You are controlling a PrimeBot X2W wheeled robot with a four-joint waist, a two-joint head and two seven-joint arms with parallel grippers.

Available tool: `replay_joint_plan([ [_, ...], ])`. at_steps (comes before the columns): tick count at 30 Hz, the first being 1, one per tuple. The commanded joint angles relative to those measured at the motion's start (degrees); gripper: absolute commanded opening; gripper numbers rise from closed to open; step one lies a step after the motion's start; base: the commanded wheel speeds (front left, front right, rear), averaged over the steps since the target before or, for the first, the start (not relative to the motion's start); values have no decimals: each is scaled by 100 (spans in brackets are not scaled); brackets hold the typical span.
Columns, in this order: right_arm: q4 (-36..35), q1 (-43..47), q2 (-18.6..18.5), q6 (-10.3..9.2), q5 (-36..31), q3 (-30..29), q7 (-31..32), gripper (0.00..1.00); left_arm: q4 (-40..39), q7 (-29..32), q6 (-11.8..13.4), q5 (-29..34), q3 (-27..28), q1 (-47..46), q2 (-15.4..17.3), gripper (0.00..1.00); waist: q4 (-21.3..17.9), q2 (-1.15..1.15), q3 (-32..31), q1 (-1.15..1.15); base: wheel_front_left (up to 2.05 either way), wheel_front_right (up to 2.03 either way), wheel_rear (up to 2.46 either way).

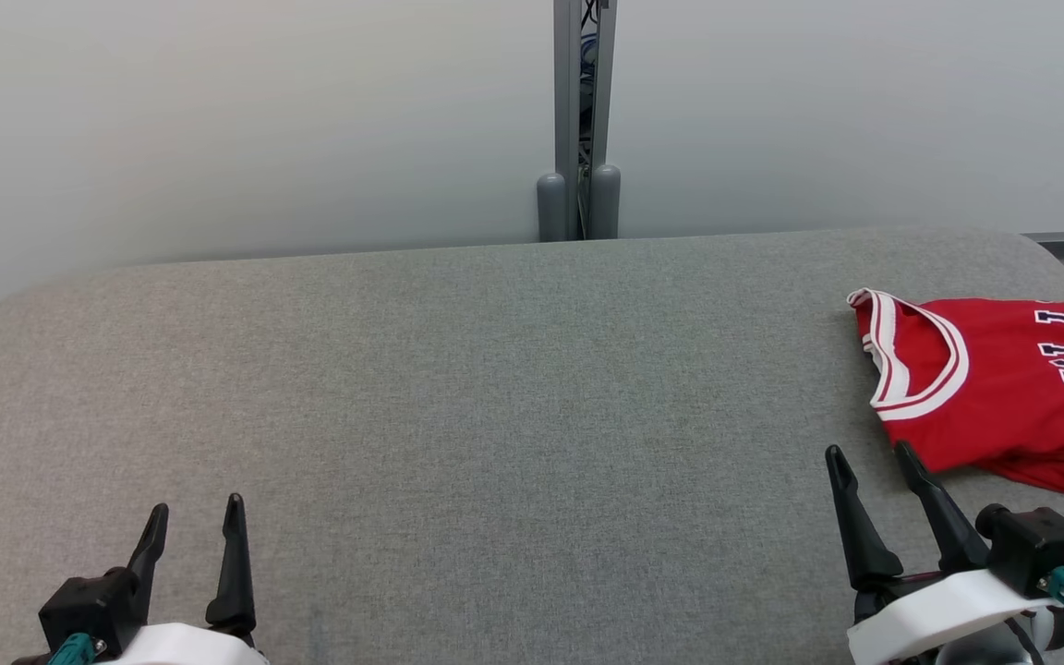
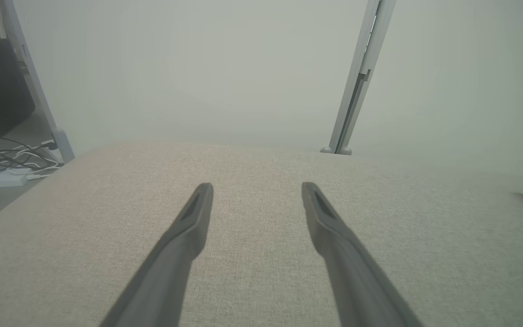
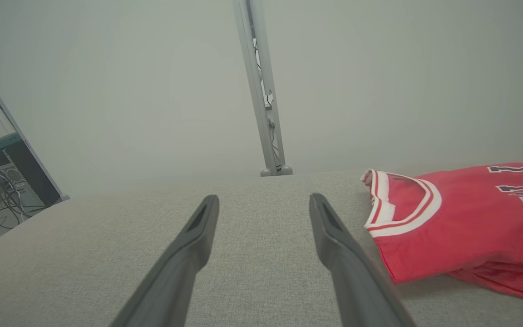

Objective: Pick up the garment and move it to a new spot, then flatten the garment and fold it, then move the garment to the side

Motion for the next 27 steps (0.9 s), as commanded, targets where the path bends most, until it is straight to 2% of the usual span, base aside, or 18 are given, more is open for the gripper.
replay_joint_plan([
  [1, -3, -31, -17, -2, 2, -33, 18, 100, -20, -32, 34, 43, 2, -62, 54, 100, 4, 0, -2, 0, 0, 0, 0],
  [2, 0, -3, 0, 0, 0, -14, 0, 0, -15, -8, 5, 24, 1, -2, 16, 0, 5, 0, -2, 0, 0, 0, 0],
  [7, 194, 142, 42, 0, 82, 8, 11, 0, 134, 23, -24, -22, -55, 133, -175, 0, 9, 0, 0, 0, 0, 0, 0],
  [27, 345, -80, -62, 0, 2035, -266, 417, 0, 212, 344, -619, -1428, 480, -56, -579, 0, 45, 0, 27, 0, 0, 0, 0],
])
